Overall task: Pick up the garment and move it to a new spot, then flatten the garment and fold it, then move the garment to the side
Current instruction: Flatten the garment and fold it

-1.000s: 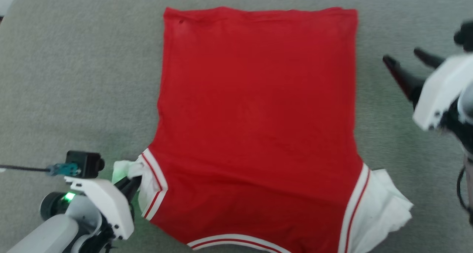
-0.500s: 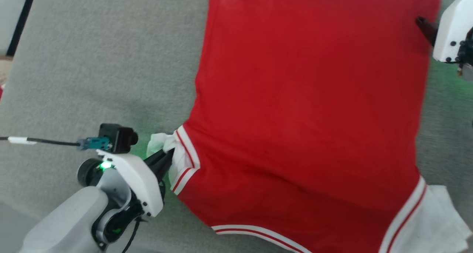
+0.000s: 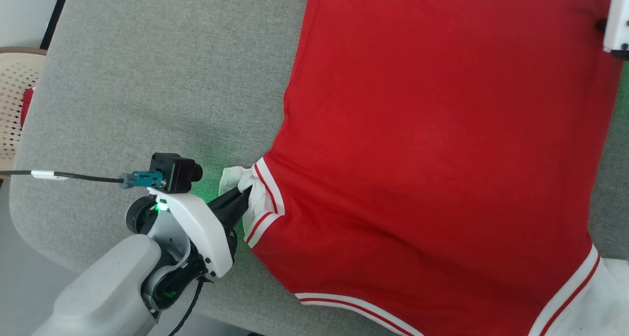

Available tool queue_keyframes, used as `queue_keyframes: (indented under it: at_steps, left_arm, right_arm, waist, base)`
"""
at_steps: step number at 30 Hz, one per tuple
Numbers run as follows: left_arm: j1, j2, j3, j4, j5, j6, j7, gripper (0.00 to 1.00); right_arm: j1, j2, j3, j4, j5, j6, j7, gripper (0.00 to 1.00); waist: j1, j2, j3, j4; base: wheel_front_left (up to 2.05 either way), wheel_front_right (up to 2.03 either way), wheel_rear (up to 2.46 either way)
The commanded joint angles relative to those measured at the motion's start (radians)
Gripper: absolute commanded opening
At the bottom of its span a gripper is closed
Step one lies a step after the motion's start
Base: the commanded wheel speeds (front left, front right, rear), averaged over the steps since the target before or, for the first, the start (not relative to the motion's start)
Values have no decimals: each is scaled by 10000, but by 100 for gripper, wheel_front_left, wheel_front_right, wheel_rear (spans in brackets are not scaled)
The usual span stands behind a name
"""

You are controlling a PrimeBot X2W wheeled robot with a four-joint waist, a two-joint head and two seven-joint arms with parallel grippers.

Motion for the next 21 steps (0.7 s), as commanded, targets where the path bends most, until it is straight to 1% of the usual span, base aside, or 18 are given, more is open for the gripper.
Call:
queue_keyframes:
  at_steps: [1,3,5,7,10,13,16,18,21]
  left_arm:
    - [120,33,-132,601,-65,237,131,0]
    - [177,91,-88,708,-102,216,56,0]
    - [249,181,-37,783,-150,221,29,0]
    - [340,309,50,815,-188,276,-34,0]
    - [502,592,154,742,-189,385,-115,0]
    - [718,918,240,587,-268,493,-81,0]
    - [944,1255,365,379,-375,640,-85,0]
    - [1075,1470,444,204,-418,750,-104,0]
    - [1201,1679,520,-85,-485,884,-94,0]
  right_arm:
    - [1448,409,210,1106,-54,6,303,0]
    - [1349,345,616,844,23,9,151,0]
    - [1316,346,1032,541,379,17,25,0]
    - [1410,418,1535,160,869,19,66,0]
    - [1755,283,2335,-680,1755,29,211,0]
    - [2357,-118,3255,-1892,2564,26,470,0]
    - [3054,-569,3857,-3236,3370,19,761,0]
    - [3604,-770,4040,-4231,3972,3,997,0]
    - [4536,-1121,4061,-5706,4537,3,1338,0]
  waist:
    - [0,-3,-80,-79]
    - [0,-3,-199,-220]
    - [0,-3,-349,-402]
    - [0,-3,-537,-634]
    - [0,-3,-816,-1039]
    - [0,-3,-1084,-1474]
    - [0,-3,-1308,-1942]
    - [0,-3,-1433,-2242]
    - [0,-3,-1622,-2580]
  base:
    - [0,0,0]
    - [0,0,0]
    - [0,0,0]
    - [0,0,0]
    - [0,0,0]
    - [0,0,0]
    - [0,0,0]
    - [0,0,0]
    - [0,0,0]
